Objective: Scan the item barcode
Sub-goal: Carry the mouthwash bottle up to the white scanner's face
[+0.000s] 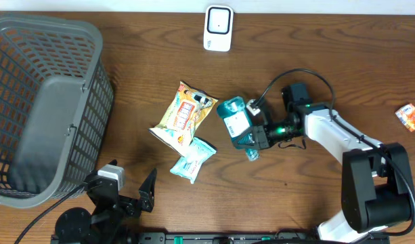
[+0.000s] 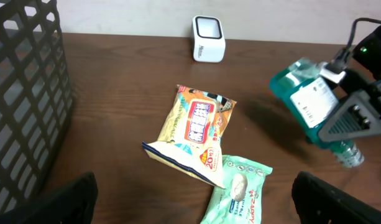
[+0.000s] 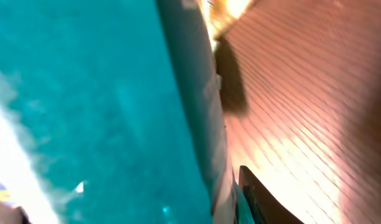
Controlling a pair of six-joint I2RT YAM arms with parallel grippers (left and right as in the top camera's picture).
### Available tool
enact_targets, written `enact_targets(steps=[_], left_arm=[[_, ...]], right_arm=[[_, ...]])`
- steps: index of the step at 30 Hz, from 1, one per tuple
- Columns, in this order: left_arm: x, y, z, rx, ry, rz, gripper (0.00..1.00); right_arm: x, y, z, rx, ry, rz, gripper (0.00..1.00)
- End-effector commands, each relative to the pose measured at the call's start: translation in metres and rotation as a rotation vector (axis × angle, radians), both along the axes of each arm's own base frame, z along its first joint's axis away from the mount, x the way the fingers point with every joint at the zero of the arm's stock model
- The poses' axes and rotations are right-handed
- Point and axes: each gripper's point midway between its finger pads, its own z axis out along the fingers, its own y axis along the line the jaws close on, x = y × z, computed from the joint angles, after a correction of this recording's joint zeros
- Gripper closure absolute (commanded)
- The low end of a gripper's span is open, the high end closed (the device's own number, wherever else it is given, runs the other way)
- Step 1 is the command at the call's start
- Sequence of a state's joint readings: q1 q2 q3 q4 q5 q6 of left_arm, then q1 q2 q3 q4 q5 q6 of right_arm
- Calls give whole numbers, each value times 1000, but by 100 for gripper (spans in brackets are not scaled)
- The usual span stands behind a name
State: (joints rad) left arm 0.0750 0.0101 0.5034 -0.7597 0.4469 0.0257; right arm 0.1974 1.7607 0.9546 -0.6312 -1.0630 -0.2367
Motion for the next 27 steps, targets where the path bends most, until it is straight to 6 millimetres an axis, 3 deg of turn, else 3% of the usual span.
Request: enact_targets(steps=[1, 7, 12, 21, 27], left_arm=[[-1, -2, 3, -5, -11, -9, 2], [-1, -2, 3, -5, -11, -9, 2], [-1, -2, 3, -5, -11, -9, 2], [-1, -2, 3, -5, -11, -9, 2], [-1, -2, 3, -5, -11, -9, 2]], right_arm=[[3, 13, 40, 213, -97, 67, 99], [1, 15, 46, 250, -112, 81, 99], [11, 10, 24, 113, -156, 64, 99], [75, -3, -12, -223, -291, -149, 99], [111, 9, 3, -301, -457, -215, 98]])
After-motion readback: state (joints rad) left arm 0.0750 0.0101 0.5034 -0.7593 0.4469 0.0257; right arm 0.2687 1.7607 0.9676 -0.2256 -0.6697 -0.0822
